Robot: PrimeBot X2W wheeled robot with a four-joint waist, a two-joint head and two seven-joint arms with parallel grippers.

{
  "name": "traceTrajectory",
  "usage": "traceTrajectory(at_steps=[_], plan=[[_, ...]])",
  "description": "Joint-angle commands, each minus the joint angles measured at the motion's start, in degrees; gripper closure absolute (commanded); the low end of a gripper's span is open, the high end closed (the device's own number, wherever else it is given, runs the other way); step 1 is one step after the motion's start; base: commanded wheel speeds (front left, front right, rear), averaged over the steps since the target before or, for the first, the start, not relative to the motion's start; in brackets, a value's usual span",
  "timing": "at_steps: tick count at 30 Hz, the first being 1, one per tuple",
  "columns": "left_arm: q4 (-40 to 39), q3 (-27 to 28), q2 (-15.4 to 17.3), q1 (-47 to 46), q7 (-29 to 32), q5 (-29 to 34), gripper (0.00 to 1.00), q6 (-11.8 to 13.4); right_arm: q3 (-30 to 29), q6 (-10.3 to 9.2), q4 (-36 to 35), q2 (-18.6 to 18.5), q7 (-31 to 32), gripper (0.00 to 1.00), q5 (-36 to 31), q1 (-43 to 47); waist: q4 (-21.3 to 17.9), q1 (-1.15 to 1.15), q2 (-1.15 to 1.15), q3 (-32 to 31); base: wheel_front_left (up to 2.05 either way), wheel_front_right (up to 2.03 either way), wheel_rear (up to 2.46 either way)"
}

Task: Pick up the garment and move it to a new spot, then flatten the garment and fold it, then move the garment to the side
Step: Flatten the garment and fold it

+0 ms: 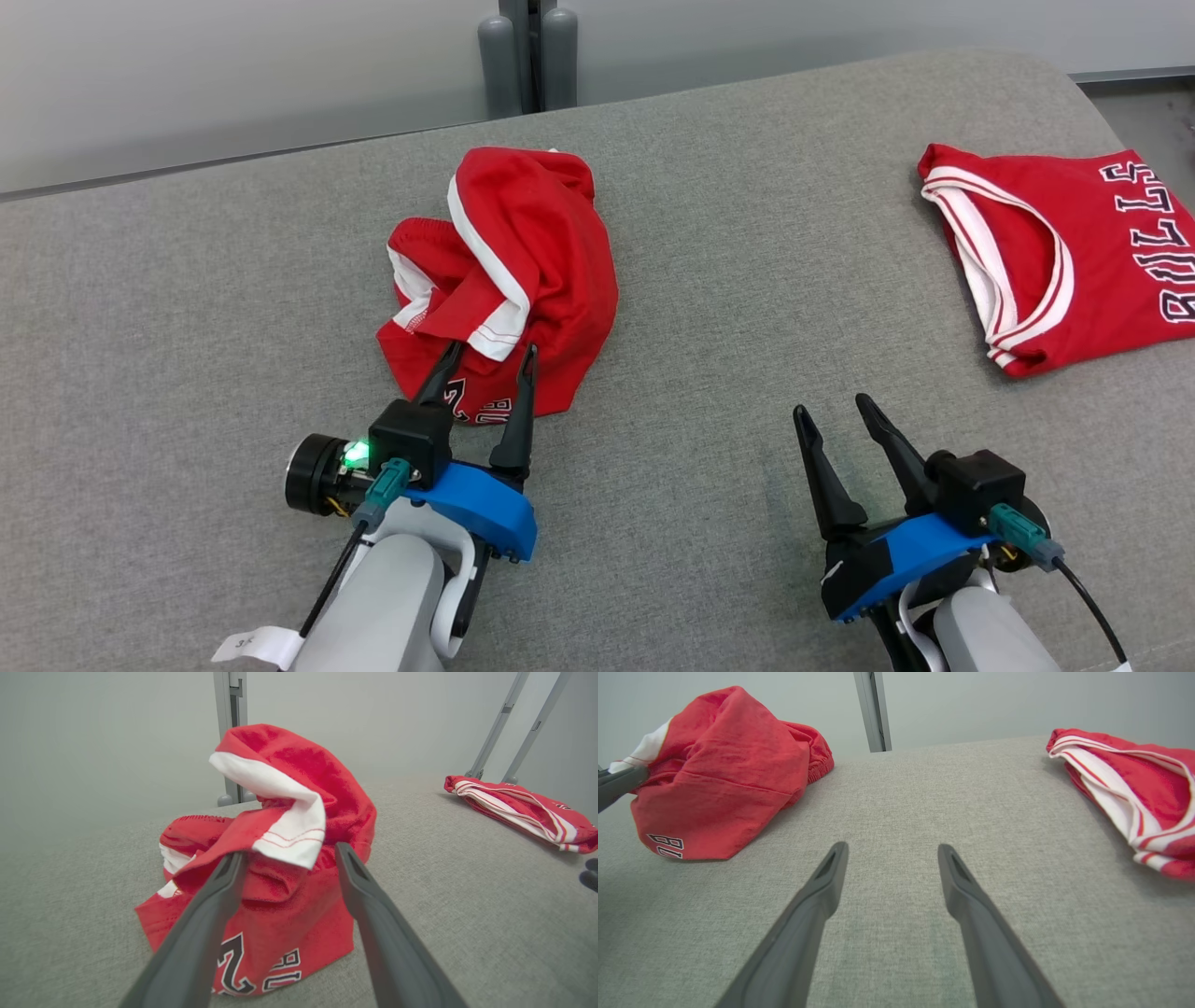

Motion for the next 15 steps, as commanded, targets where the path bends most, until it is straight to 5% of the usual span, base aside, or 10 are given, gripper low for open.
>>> traceTrajectory(at_steps=[1, 15], plan=[[-0.5, 0.2, 0.0, -0.8, -0.3, -0.8, 0.00, -0.1, 0.2, 0.00, 0.1, 0.0, 0.0, 0.00, 0.3, -0.7, -0.1, -0.01, 0.00, 0.0, 0.00, 0.00, 0.00], [-0.3, -0.5, 0.0, -2.5, -0.3, -6.8, 0.00, -2.3, 0.8, 0.00, 0.7, 0.0, 0.0, 0.00, 0.6, -1.0, -0.9, -0.01, 0.00, 0.5, 0.00, 0.00, 0.00]])
